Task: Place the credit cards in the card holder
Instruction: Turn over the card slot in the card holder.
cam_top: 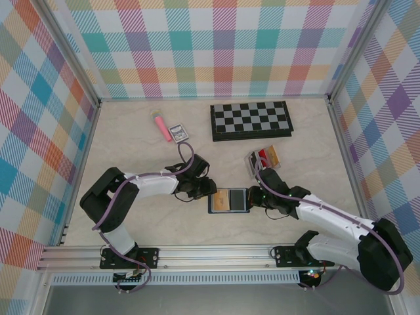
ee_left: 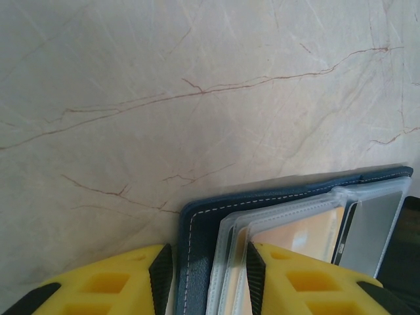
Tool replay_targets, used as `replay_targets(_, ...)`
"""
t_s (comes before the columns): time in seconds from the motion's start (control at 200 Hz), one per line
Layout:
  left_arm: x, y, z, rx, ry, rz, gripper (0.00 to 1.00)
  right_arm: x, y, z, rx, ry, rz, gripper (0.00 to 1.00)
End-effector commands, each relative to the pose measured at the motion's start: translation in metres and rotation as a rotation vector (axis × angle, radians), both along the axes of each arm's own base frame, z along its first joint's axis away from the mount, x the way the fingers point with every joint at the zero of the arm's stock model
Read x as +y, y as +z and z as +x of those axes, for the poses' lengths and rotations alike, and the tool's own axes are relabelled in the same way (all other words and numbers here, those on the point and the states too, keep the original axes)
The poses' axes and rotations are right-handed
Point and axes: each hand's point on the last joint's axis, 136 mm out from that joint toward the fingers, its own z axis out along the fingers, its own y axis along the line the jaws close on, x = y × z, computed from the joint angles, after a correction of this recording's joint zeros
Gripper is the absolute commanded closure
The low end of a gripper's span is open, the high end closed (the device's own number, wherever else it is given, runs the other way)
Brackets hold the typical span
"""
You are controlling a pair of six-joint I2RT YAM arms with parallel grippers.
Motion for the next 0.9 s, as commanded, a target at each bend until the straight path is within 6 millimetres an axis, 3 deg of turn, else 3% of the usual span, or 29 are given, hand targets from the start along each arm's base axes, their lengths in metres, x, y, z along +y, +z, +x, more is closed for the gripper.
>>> replay_targets(0.0,-0.024,-0.013,-0.016,0.034,-0.077,-0.041,0.62,0.0,0.003,0.007,-0.01,0.0,-0.028,0.95)
replay_targets(0.23,-0.025,-0.013,-0.016,0.033,-0.082,-0.043,0.62,0.018,0.001,0.008,-0.002,0.026,0.068,0.95)
replay_targets(0.445,-0.026,-0.014,-0.016,0.034,-0.081,-0.047,0.63,0.027,0.027,0.011,-0.047,0.06,0.122,0.95)
replay_targets(0.7,-0.029,-0.008,-0.013,0.013,-0.078,-0.06,0.63,0.055,0.057,0.01,-0.073,0.153,0.256,0.94)
replay_targets(0.895,-0.024,0.001,-0.01,-0.027,-0.057,-0.051,0.61,0.063,0.052,0.013,-0.041,0.175,0.248,0.94)
